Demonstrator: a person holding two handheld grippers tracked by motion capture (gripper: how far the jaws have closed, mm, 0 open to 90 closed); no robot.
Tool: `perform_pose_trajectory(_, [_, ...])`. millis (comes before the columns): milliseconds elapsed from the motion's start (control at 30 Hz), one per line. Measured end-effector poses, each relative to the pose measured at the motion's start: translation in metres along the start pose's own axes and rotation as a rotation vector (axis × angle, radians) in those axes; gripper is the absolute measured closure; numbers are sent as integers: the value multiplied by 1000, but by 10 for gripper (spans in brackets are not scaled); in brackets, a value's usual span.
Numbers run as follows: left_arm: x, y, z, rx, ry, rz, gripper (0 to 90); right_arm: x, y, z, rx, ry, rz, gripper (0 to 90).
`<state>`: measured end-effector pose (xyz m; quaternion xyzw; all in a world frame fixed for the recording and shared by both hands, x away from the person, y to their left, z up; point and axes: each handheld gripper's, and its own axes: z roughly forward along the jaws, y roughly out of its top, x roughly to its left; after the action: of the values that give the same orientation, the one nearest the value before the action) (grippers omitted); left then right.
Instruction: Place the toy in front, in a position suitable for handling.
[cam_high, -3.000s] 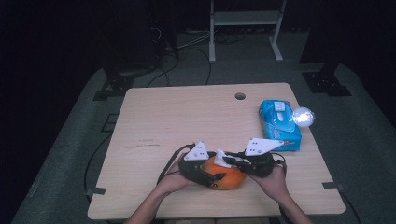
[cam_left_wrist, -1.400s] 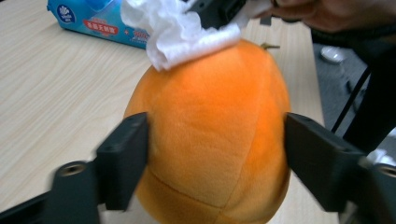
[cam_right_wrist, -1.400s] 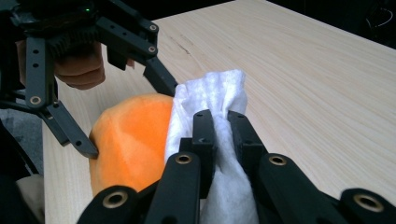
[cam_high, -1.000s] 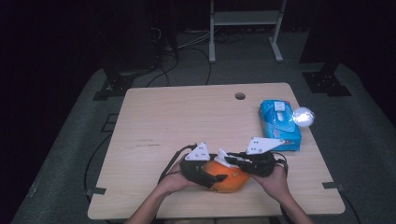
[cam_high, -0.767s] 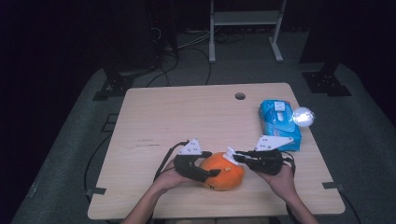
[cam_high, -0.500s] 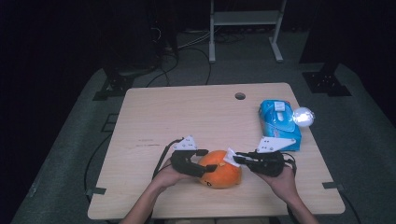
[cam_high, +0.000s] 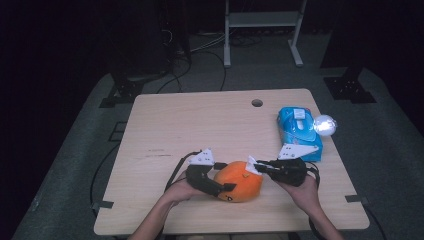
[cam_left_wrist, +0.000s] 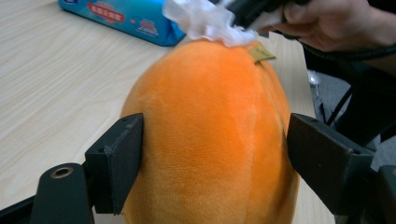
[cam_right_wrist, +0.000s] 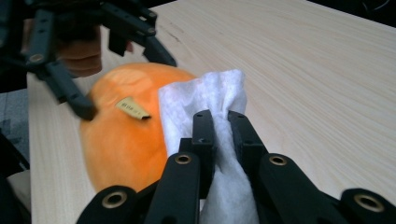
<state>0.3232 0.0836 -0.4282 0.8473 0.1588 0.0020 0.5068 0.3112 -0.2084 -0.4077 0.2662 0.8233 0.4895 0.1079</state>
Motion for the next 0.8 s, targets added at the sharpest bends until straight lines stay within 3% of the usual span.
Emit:
perform_pose_trajectory(267, [-11,7,4,22,26,49,237,15,15,7,-23,17,-48,814])
perform_pose_trajectory(433, [-2,6,-2,-9,23,-11,169,1,10,5,-13,2,-6,814])
perform_pose_trajectory(500, [4,6,-5,-24,48,-53,125,-3,7,3,-7,-4,13,814])
perform_pose_trajectory(600, [10,4,-5,-24,37,-106,95,-4,5,2,-4,13,24,814])
perform_pose_trajectory(733, [10,-1,4,26,-22,-137,74,2,6,4,5,38,10,813])
perform_pose_trajectory(800, [10,-2,8,37,-23,-145,58,3,7,5,3,46,16,813])
